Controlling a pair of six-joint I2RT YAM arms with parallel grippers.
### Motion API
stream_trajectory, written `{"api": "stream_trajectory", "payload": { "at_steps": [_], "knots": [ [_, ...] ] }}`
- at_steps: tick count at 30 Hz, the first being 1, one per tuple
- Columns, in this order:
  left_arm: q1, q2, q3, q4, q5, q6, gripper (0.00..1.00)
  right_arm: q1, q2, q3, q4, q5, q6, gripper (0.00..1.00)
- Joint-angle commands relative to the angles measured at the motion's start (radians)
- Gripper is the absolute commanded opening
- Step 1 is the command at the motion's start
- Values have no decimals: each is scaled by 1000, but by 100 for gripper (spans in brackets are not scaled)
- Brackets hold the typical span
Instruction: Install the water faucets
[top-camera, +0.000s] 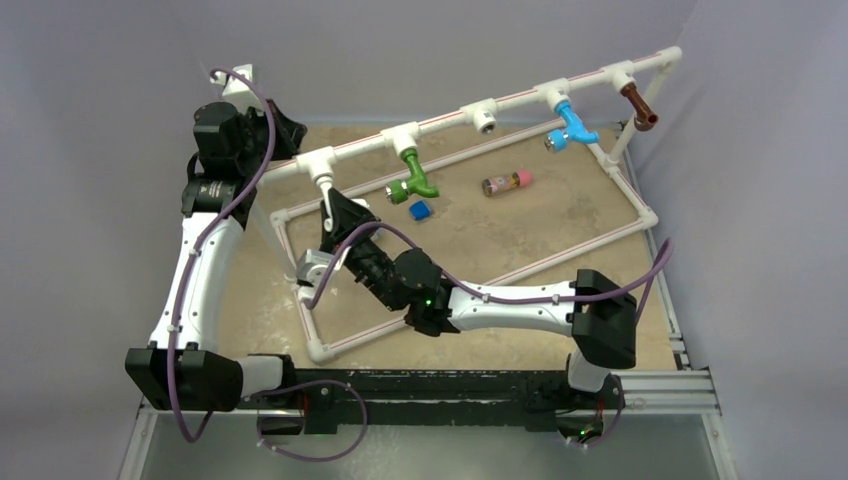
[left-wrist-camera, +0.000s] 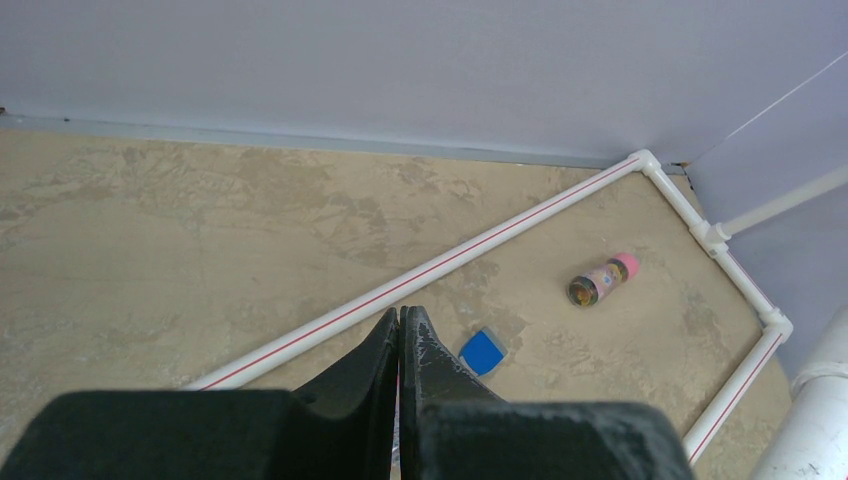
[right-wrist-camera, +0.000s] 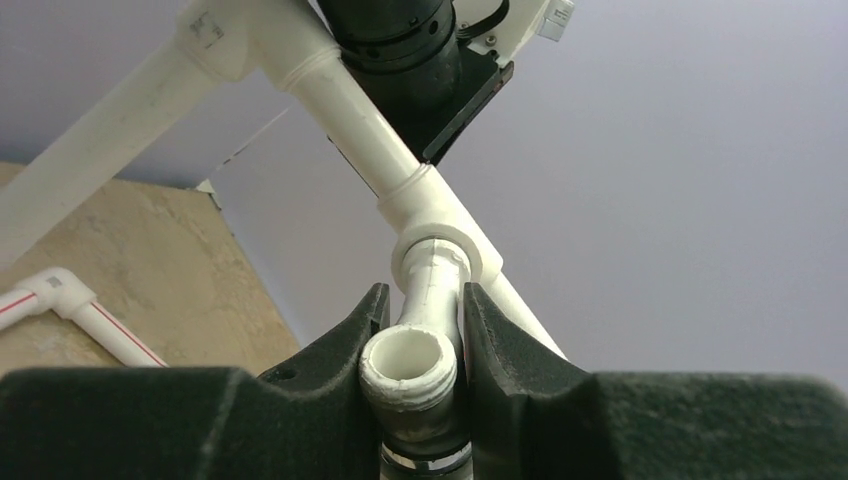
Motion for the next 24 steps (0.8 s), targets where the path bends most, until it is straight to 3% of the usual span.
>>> {"api": "stream_trajectory", "payload": {
  "at_steps": [1,8,16,20,24],
  "knots": [
    [9,-2,-12,30,16,-14,0,0,5,5,176,108,255,0],
    [13,0,-13,32,33,-22,0,21,29,-19,323,199,786,0],
    [13,2,-15,34,44,-25,0,31,36,-46,410,221,1285,0],
    [13,3,-15,34,45,-25,0,32,50,-28,411,213,1392,0],
    [13,6,-15,32,48,-25,0,39,60,-12,414,219,1324,0]
  ]
}}
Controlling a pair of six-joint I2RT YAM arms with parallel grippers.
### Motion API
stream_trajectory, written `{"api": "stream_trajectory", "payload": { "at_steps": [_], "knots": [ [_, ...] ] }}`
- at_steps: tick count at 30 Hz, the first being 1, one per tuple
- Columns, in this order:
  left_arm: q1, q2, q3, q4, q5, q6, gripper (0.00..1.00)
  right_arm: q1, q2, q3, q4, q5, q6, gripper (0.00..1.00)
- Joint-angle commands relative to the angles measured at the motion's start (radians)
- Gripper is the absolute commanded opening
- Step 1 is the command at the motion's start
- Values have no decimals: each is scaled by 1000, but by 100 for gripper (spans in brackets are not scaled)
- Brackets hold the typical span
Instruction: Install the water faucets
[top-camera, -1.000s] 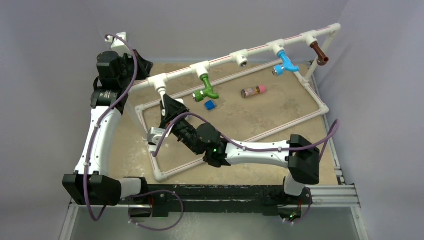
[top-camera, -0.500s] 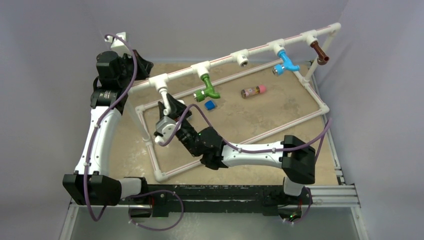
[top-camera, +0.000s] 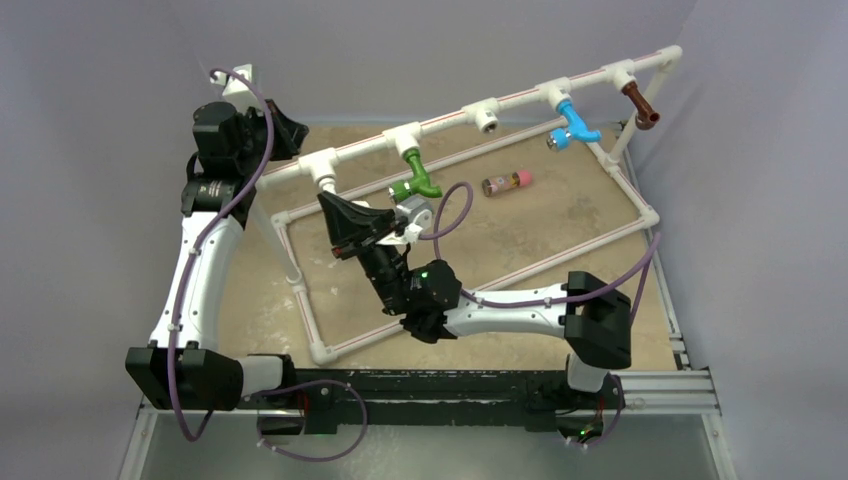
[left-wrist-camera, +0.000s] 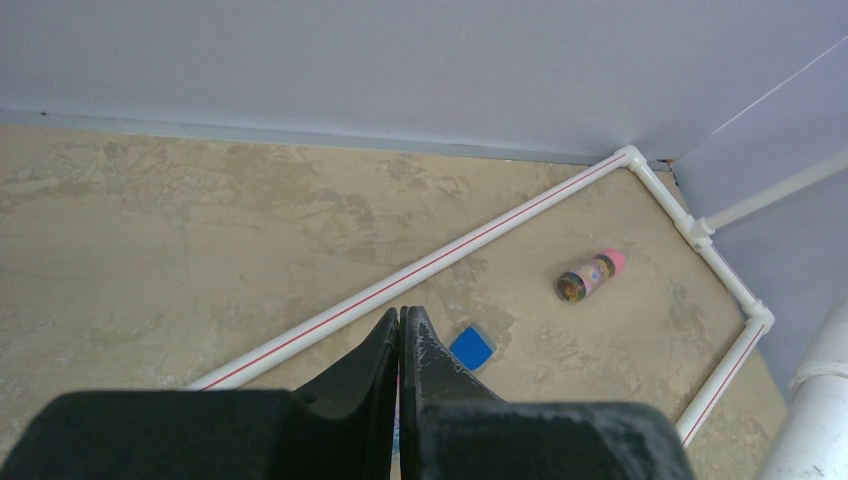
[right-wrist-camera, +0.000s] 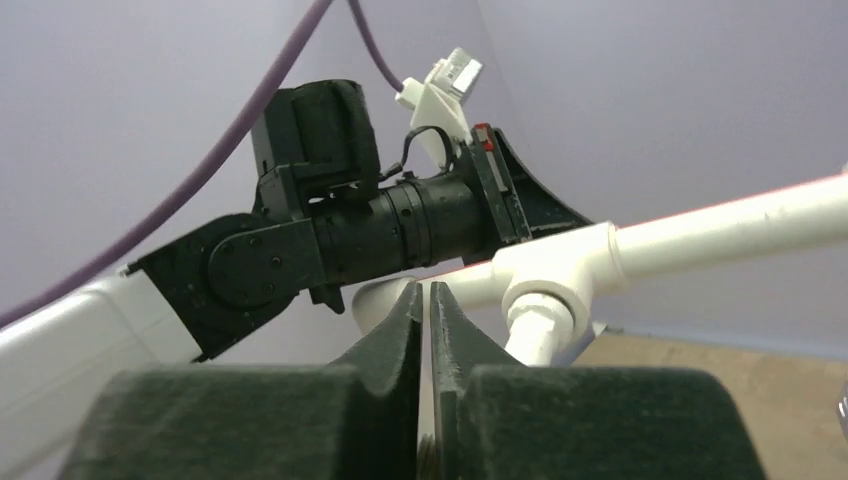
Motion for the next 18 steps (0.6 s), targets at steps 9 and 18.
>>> {"api": "stream_trajectory", "payload": {
  "at_steps": [9,18],
  "knots": [
    [7,2,-16,33,22,-12,0,26,-66,-65,76,-14,-67,45],
    [7,3,-18,32,19,-13,0,42,-174,-144,31,-147,-319,69]
  ]
}}
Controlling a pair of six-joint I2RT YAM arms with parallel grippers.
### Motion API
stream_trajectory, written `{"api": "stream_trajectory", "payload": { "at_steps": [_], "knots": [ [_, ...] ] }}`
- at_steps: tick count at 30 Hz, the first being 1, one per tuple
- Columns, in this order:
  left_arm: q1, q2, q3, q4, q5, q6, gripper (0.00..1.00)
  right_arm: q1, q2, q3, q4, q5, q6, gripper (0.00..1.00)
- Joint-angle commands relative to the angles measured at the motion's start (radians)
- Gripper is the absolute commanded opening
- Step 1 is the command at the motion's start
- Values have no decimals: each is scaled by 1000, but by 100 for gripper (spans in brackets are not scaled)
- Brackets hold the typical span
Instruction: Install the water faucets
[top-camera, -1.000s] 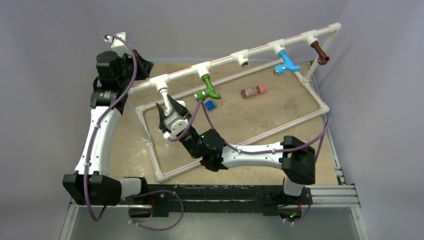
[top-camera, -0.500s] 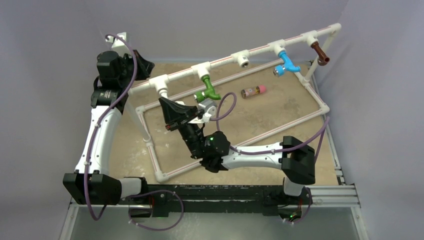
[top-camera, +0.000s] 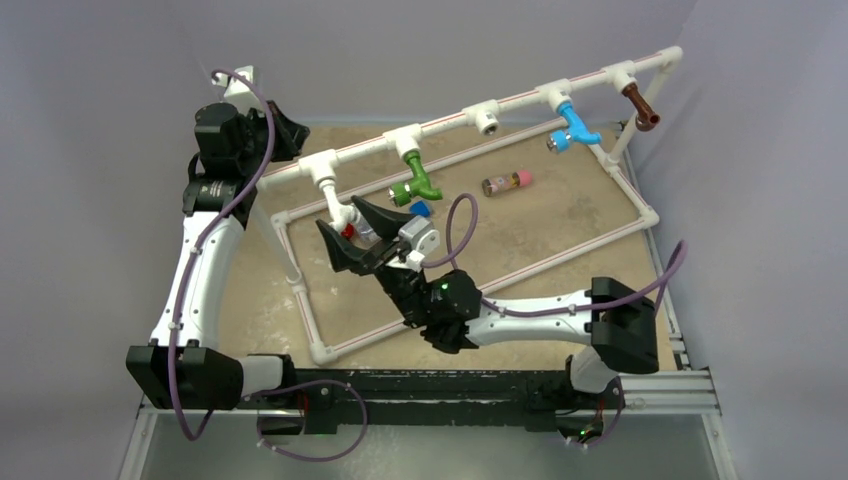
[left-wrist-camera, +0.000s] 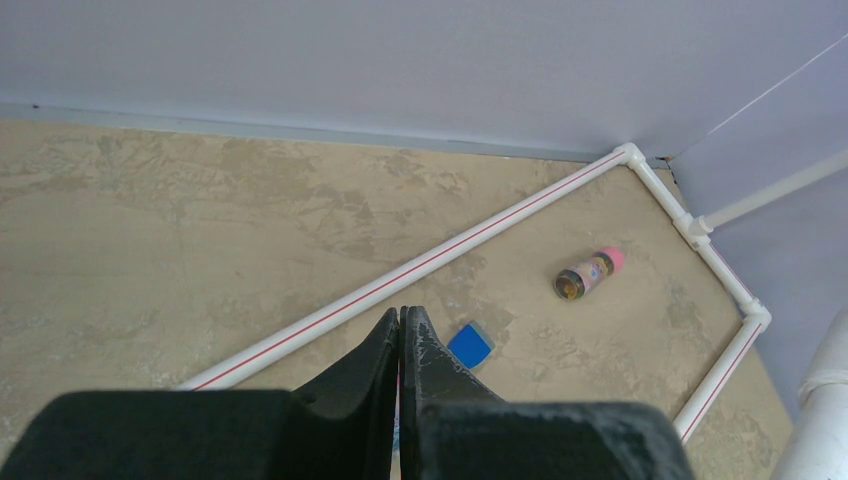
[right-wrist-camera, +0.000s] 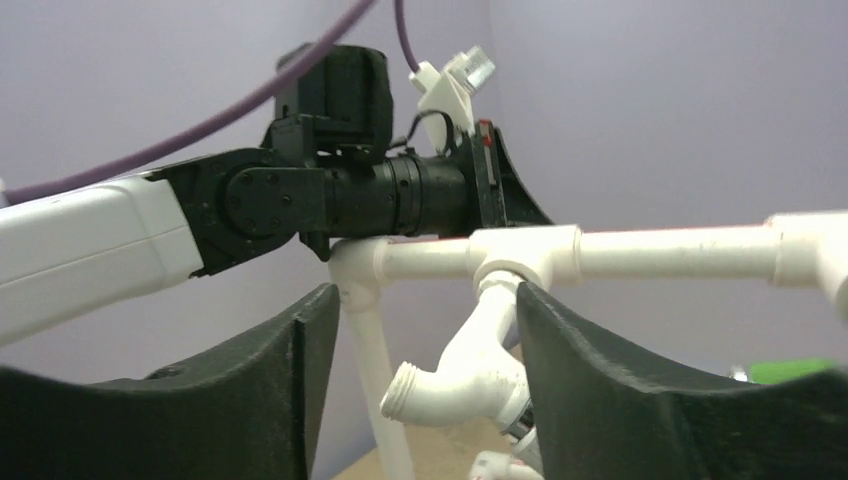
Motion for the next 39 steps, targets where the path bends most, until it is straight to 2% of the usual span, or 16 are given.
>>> {"api": "stream_trajectory", "payload": {
  "at_steps": [1,4,11,15,19,22,28,31,33,36,39],
  "knots": [
    [7,-2,-6,26,15,-6,0,13,-73,-21,2,-107,-223,71],
    [7,-2,-7,26,17,-6,0,18,-70,-26,-56,-147,-378,77],
    [7,-2,-6,26,17,-6,0,24,2,-21,-69,-103,-762,86],
    [7,-2,-6,26,19,-7,0,24,62,14,-28,-39,-959,86],
    [7,0,-6,26,20,-9,0,23,127,59,-1,-10,-1059,84],
    [7,0,-8,25,23,-9,0,21,169,84,47,3,-1118,79],
    [7,0,-8,25,25,-11,0,7,208,156,48,44,-1127,69],
    [7,0,-8,25,25,-11,0,-4,214,177,38,52,-1115,59],
    [7,0,-8,26,26,-11,0,-8,212,184,36,54,-1108,51],
    [7,3,-8,26,28,-12,0,-11,213,191,36,62,-1101,34],
    [32,4,-8,25,32,-14,0,-12,212,191,39,67,-1088,11]
  ]
}}
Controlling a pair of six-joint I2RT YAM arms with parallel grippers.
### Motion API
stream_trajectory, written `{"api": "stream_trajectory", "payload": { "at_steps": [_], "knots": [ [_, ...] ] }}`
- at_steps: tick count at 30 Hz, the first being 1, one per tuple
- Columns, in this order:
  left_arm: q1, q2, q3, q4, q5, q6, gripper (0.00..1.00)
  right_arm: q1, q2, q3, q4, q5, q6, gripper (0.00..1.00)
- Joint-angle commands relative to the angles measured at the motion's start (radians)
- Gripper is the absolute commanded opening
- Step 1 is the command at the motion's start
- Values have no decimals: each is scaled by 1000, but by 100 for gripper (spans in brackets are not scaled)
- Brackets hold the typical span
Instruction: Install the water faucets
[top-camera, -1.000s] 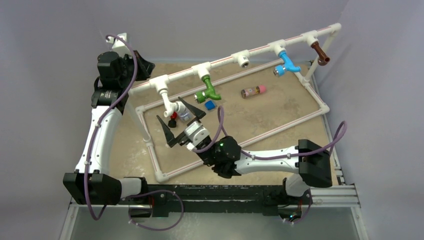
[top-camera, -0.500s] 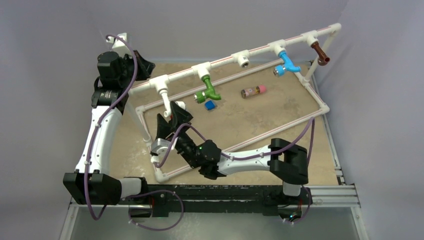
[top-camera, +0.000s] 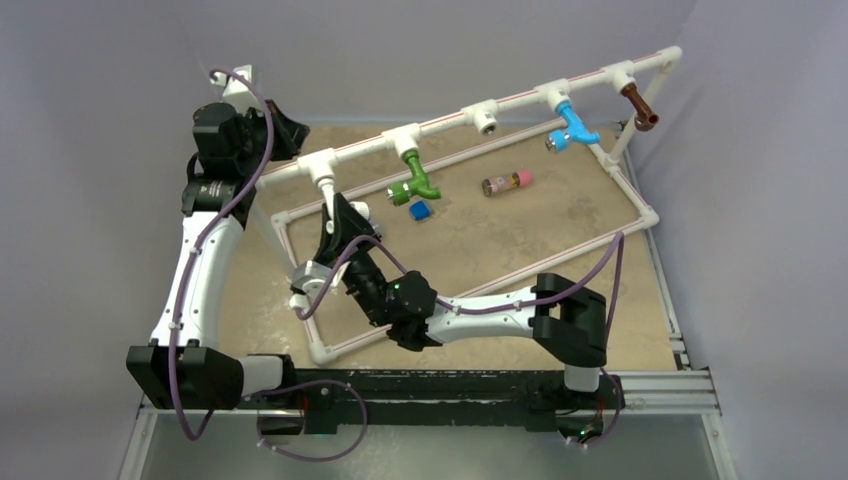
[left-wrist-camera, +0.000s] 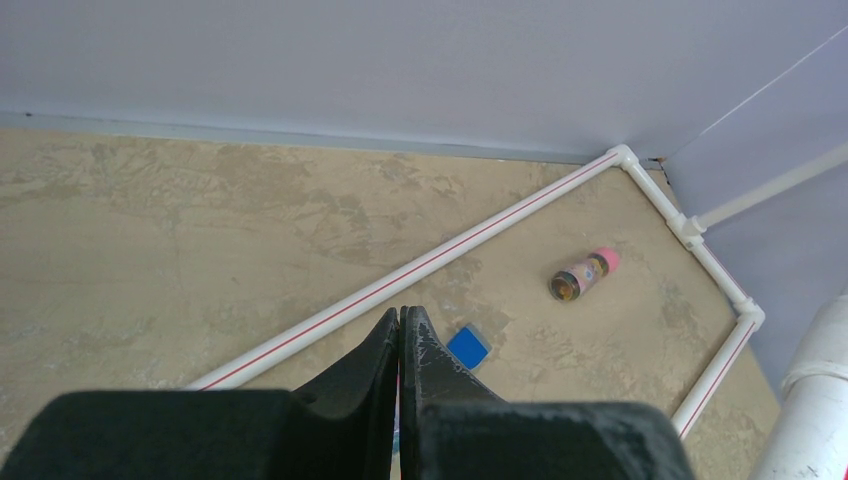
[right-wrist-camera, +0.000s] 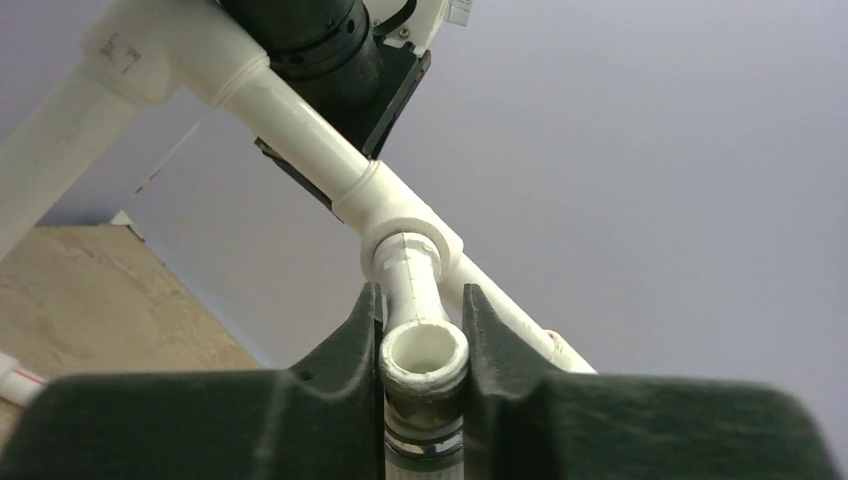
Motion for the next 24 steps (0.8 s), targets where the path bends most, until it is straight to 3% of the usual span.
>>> {"api": "stream_trajectory", "payload": {
  "at_steps": [1,6,15,24],
  "knots": [
    [29,4,-7,15,17,-14,0,-7,-10,30,45,29,45,0],
    [29,8,-7,15,22,-16,0,-10,-13,10,91,40,114,0],
    [33,8,-7,16,27,-17,0,-17,-60,1,37,54,459,0],
    [34,8,-7,16,28,-18,0,-16,-44,-1,87,101,395,0]
  ]
}}
